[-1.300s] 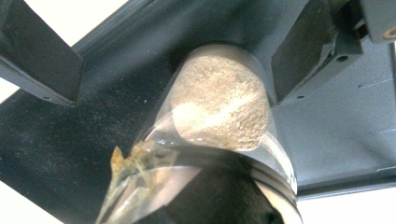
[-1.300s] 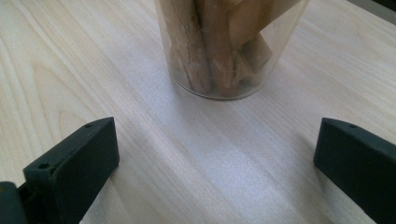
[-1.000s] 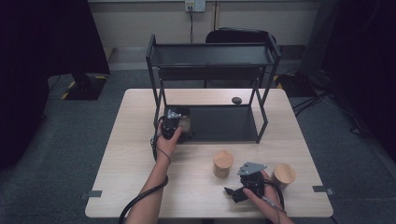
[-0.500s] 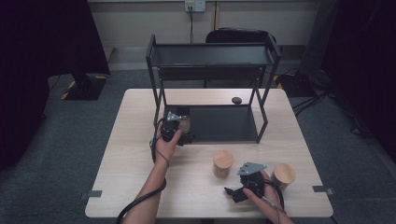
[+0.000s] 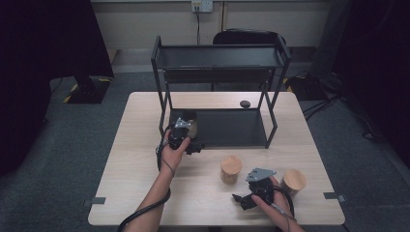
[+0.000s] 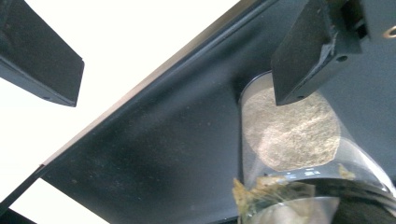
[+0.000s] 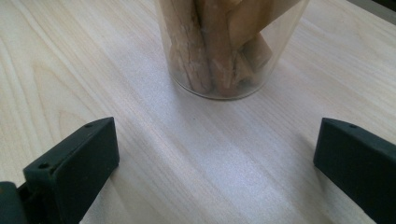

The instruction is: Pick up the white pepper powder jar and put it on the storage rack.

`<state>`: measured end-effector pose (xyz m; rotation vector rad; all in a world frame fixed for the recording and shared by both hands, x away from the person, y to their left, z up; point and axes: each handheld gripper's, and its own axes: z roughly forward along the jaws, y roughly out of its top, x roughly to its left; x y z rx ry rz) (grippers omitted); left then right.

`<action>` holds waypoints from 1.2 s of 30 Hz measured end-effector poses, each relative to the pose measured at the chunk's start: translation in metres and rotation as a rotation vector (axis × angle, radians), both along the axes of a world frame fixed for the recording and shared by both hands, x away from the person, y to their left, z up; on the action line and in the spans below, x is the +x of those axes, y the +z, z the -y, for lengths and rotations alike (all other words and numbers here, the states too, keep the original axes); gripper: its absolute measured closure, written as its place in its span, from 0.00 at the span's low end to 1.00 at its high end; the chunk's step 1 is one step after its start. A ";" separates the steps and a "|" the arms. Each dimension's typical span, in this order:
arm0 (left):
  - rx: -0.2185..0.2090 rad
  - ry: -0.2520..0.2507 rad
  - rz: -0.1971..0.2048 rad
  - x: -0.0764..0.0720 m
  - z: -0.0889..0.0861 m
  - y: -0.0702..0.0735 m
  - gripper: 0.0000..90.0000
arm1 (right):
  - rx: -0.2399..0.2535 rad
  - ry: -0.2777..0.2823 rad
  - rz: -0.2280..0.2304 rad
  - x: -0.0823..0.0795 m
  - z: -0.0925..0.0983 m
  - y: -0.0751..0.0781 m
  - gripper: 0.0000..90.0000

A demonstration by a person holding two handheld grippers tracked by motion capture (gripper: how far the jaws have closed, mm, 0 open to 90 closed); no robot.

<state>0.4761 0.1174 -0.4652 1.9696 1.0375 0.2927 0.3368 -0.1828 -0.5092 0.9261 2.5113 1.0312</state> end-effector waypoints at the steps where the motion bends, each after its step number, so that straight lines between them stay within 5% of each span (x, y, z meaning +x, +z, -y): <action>1: 0.000 -0.003 0.000 -0.001 0.000 0.000 0.02 | 0.000 0.000 0.000 0.000 0.000 0.000 0.00; 36: 0.002 -0.062 -0.019 -0.019 -0.010 -0.002 0.02 | 0.000 0.000 0.000 0.000 0.000 0.000 0.00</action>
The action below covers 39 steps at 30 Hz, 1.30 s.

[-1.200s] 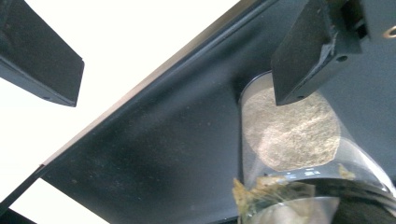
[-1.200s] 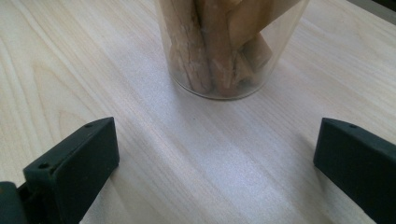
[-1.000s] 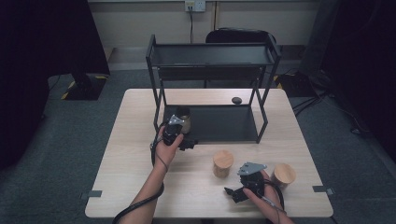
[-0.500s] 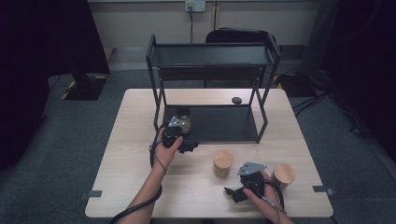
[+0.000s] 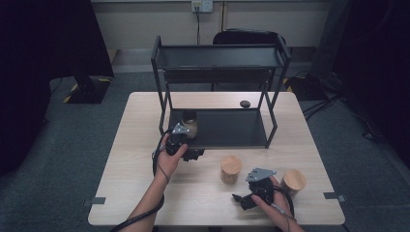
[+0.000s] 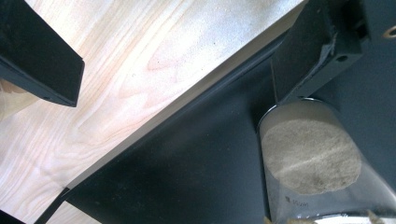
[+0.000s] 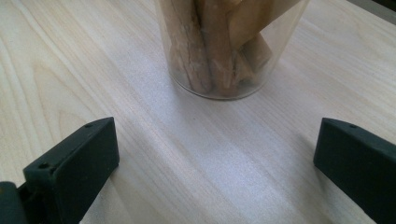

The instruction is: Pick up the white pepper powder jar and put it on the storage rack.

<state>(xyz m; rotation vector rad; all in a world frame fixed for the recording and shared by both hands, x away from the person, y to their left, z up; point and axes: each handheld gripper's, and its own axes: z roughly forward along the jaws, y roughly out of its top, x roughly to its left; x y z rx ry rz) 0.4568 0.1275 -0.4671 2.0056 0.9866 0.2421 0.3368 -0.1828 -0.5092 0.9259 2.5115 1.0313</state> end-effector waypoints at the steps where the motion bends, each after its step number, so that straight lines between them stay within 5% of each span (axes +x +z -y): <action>1: 0.002 0.000 0.000 -0.001 -0.001 0.000 0.02 | 0.000 0.000 0.000 0.000 0.000 0.000 0.00; 39: -0.012 0.001 0.007 -0.018 -0.023 -0.006 0.02 | 0.000 0.000 0.000 0.000 0.000 0.000 0.00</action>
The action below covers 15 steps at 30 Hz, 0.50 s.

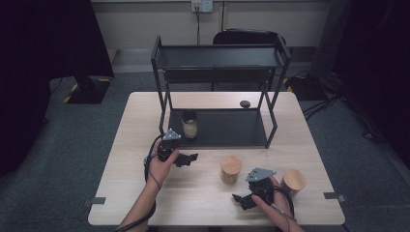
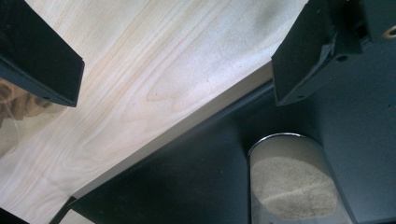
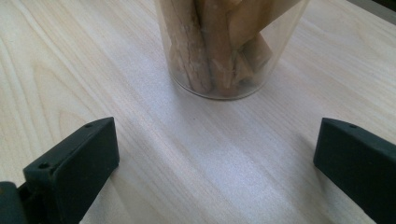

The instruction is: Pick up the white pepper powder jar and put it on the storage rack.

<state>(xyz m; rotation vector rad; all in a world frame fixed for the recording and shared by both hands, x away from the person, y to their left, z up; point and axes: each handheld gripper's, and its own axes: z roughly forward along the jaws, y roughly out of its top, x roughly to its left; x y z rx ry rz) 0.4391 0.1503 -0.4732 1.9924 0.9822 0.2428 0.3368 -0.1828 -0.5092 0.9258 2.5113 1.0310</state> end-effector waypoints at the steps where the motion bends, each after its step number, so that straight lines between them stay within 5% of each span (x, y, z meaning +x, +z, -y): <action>1: -0.001 0.000 -0.002 -0.001 0.000 0.000 0.02 | 0.000 0.000 0.000 0.000 0.000 0.000 0.00; 15: 0.000 0.003 -0.004 -0.008 -0.007 -0.007 0.02 | 0.000 0.000 0.000 0.000 0.000 0.000 0.00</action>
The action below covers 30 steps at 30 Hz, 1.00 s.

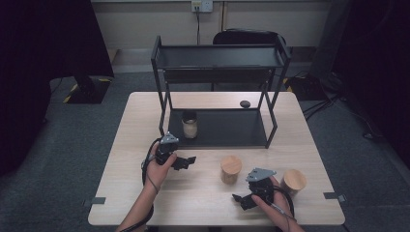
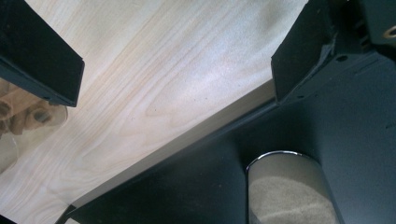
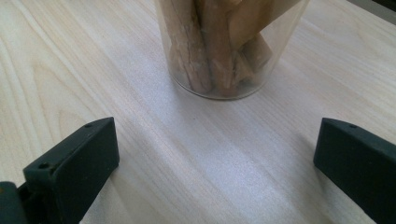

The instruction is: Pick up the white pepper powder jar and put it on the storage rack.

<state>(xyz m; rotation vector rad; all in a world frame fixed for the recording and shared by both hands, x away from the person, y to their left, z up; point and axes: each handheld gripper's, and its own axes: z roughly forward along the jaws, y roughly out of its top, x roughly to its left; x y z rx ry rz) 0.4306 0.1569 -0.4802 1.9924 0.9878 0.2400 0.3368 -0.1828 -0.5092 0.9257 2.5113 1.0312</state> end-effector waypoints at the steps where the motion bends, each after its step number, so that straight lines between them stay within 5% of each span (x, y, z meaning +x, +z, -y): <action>1: -0.001 0.001 0.002 -0.001 0.000 0.000 0.02 | 0.000 0.000 0.000 0.000 0.000 0.000 0.00; 30: 0.017 -0.009 0.009 -0.019 -0.014 -0.007 0.02 | 0.000 0.000 0.000 0.000 0.000 0.000 0.00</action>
